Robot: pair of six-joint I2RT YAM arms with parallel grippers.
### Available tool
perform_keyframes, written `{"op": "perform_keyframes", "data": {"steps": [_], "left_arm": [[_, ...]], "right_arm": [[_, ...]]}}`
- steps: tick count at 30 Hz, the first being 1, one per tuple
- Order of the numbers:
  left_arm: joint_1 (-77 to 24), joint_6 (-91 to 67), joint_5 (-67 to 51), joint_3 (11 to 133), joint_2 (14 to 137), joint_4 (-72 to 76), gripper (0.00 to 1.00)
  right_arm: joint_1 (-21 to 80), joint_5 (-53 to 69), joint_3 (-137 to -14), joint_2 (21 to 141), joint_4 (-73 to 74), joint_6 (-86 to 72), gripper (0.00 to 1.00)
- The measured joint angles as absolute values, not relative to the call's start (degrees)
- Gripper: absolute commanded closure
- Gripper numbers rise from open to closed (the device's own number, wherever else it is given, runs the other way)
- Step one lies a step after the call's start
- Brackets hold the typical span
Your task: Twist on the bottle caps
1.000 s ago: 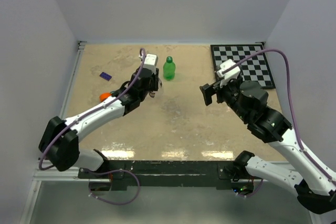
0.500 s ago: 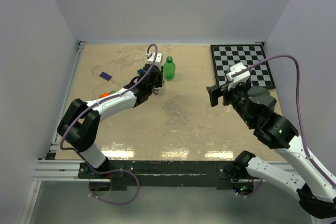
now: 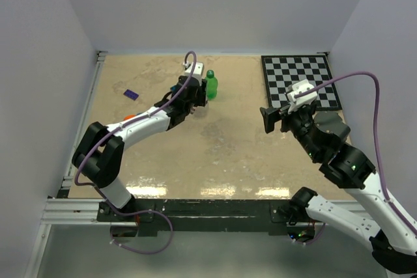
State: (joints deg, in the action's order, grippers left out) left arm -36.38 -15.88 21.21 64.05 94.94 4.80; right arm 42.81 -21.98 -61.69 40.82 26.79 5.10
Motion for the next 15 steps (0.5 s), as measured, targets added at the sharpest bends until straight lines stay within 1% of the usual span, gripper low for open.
{"op": "perform_keyframes", "data": {"steps": [1, 9, 15], "left_arm": [[-36.4, -15.9, 21.2, 64.3, 95.0, 4.4, 0.39], [-36.4, -16.1, 21.0, 64.5, 94.7, 2.1, 0.20], [-36.0, -18.2, 19.6, 65.9, 90.5, -1.9, 0.03]], "right_arm": [[42.8, -22.0, -61.7, 40.8, 26.9, 5.1, 0.02], [42.8, -22.0, -61.7, 39.6, 28.7, 4.4, 0.01], [42.8, -25.6, -61.7, 37.8, 29.6, 0.9, 0.01]]}}
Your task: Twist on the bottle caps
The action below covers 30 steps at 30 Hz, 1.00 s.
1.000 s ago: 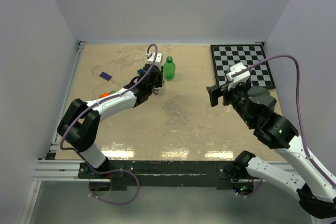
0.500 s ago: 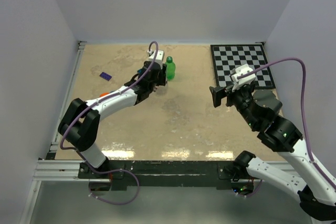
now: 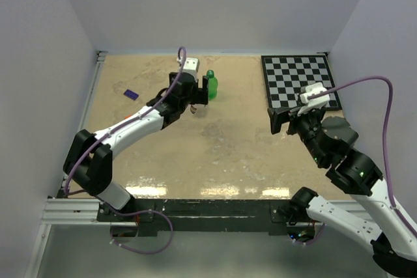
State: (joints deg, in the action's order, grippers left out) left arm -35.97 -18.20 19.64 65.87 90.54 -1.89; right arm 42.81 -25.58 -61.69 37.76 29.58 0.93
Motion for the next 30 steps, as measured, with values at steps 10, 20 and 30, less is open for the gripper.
{"op": "perform_keyframes", "data": {"steps": [10, 20, 30], "left_arm": [[-19.0, -26.1, 9.9, 64.9, 72.1, -7.4, 0.00], [-10.2, -23.4, 17.3, 51.9, 42.2, -11.5, 0.00], [-10.1, -19.0, 30.3, 37.7, 11.8, -11.5, 0.00]], "right_arm": [[42.8, -39.8, -58.4, 28.9, 28.7, -9.2, 0.01], [42.7, -50.3, -50.7, 20.6, 29.1, -19.1, 0.02], [42.7, -51.4, -44.5, 11.6, 25.5, -17.0, 0.01]]}}
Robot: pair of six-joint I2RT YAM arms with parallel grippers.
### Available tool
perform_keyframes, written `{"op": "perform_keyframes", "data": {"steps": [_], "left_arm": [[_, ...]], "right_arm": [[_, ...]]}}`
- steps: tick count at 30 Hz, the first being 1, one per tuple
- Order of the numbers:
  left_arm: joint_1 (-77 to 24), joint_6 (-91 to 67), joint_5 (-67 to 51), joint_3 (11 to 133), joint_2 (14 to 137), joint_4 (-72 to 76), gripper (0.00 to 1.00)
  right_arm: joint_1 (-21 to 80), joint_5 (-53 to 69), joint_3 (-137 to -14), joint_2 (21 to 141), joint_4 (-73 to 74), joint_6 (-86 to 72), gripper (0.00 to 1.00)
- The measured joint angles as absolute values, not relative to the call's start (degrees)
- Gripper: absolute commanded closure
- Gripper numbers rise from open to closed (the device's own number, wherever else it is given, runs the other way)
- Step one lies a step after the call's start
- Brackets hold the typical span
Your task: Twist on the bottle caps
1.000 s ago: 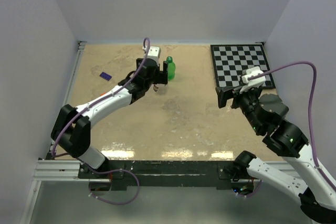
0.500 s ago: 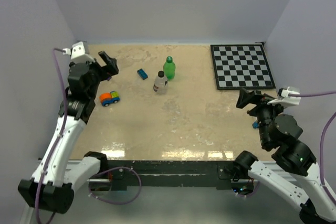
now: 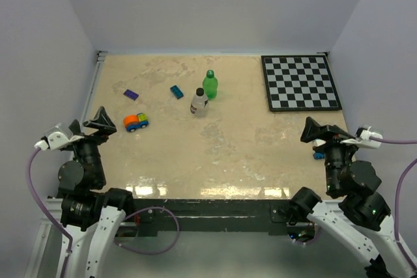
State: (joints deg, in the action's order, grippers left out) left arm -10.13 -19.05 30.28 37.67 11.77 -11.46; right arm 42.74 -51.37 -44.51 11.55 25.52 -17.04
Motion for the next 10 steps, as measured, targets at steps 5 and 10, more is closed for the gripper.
{"op": "perform_keyframes", "data": {"steps": [5, 10], "left_arm": [[-10.1, -17.9, 33.7, 35.0, 9.2, -13.5, 0.00], [-10.1, -17.1, 36.3, 33.8, 9.1, -15.8, 0.00]], "right_arm": [[42.7, -49.8, -41.2, 10.3, 24.1, -16.5, 0.01], [42.7, -48.2, -40.0, 9.3, 23.1, -15.9, 0.01]]}}
